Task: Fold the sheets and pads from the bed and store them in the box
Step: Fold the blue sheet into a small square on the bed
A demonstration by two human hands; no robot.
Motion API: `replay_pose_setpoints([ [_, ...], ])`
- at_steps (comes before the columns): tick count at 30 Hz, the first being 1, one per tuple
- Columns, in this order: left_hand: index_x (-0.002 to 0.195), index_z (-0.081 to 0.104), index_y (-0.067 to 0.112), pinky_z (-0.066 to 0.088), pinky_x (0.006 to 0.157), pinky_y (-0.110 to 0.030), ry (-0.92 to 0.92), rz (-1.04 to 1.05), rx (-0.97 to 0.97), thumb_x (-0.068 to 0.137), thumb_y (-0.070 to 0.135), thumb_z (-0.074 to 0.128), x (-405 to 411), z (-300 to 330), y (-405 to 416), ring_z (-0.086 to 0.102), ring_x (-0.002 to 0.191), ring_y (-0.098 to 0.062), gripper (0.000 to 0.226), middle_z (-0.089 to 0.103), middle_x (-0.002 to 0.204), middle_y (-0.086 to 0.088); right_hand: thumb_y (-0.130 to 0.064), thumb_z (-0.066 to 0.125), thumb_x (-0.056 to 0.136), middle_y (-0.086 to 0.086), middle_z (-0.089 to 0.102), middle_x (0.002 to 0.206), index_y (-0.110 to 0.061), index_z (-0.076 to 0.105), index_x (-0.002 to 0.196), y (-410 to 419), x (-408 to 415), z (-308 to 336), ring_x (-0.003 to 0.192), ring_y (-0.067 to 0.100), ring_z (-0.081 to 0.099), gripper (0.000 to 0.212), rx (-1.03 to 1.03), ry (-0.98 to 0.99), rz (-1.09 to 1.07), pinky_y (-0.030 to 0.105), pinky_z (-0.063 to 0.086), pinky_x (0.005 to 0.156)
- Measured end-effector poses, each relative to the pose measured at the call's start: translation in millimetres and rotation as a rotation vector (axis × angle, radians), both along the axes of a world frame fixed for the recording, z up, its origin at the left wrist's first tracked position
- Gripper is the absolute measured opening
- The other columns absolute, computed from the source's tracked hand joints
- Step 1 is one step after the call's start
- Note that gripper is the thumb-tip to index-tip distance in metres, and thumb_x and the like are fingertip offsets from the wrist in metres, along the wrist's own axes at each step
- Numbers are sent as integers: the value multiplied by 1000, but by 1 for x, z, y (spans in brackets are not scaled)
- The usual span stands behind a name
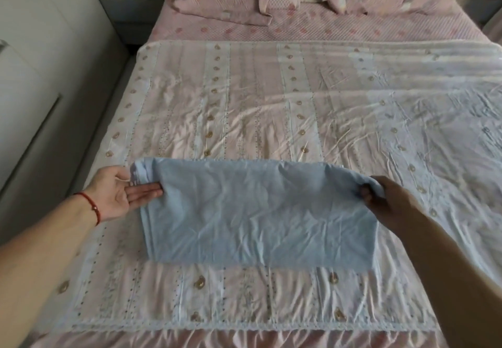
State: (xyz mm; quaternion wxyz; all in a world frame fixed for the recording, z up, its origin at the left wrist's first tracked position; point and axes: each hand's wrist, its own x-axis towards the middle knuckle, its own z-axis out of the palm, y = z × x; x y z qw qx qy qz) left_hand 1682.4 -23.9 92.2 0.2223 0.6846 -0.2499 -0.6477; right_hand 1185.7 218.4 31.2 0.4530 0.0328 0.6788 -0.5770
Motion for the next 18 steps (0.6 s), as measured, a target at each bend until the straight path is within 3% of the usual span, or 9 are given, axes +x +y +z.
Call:
replay_pose_setpoints([
  [3,114,56,1,63,57,-35,-119,-110,-21,95,1,49,-33,-26,-38,77,71,-30,20,75,86,-25,-6,50,98,6,56,75,-8,58,85,-51,-18,-17,54,9,57,15,42,-91,-57,16,49,46],
  [6,101,62,-3,54,42,-22,-295,-227,-46,99,9,59,-59,-70,-73,69,48,-21,13,72,60,-12,-10,45,99,7,52,62,-7,54,78,-88,-33,-45,43,11,52,24,107,-48,-21,19,45,40],
  [8,112,66,-6,50,48,-23,-517,-329,-79,87,25,72,-71,-99,-87,66,56,-26,41,72,69,-13,-34,42,104,9,52,74,-7,55,86,-97,-32,-56,56,20,56,35,215,67,12,31,52,55],
  [9,128,59,-4,51,63,-31,-691,-422,-96,81,34,75,-77,-115,-88,68,80,-31,63,73,95,-19,-47,38,103,12,56,83,-5,56,98,-96,-31,-67,68,28,61,46,293,196,68,37,54,67],
  [11,150,34,9,42,99,-50,-1066,-570,-159,88,40,66,-91,-139,-69,44,131,-40,76,42,147,-23,-59,38,98,19,59,109,-10,51,131,-83,-22,-88,101,40,62,60,468,662,246,49,50,93],
  [13,150,33,17,32,105,-66,-1190,-657,-516,93,35,54,-103,-155,-41,28,140,-42,63,25,157,-17,-54,36,100,20,43,144,-23,38,150,-65,6,-102,134,37,42,59,498,1058,478,55,30,113],
  [15,154,32,27,24,105,-74,-1217,-949,-777,96,40,44,-108,-174,-24,20,148,-42,61,18,164,-11,-60,27,100,4,6,170,-45,14,160,-59,29,-108,156,30,6,63,512,1253,777,60,-1,122],
  [16,158,25,33,17,107,-77,-1209,-1089,-787,97,45,35,-111,-186,-23,10,153,-40,63,10,169,-6,-67,21,100,-4,-13,171,-55,-1,158,-62,34,-118,158,27,-13,63,550,1258,895,62,-14,119],
  [18,160,0,45,5,110,-80,-1201,-1192,-628,98,55,14,-116,-204,-30,-11,156,-32,64,-13,170,4,-78,15,97,-11,-30,167,-63,-16,151,-65,24,-141,153,26,-29,64,641,1201,1044,69,-19,116],
])
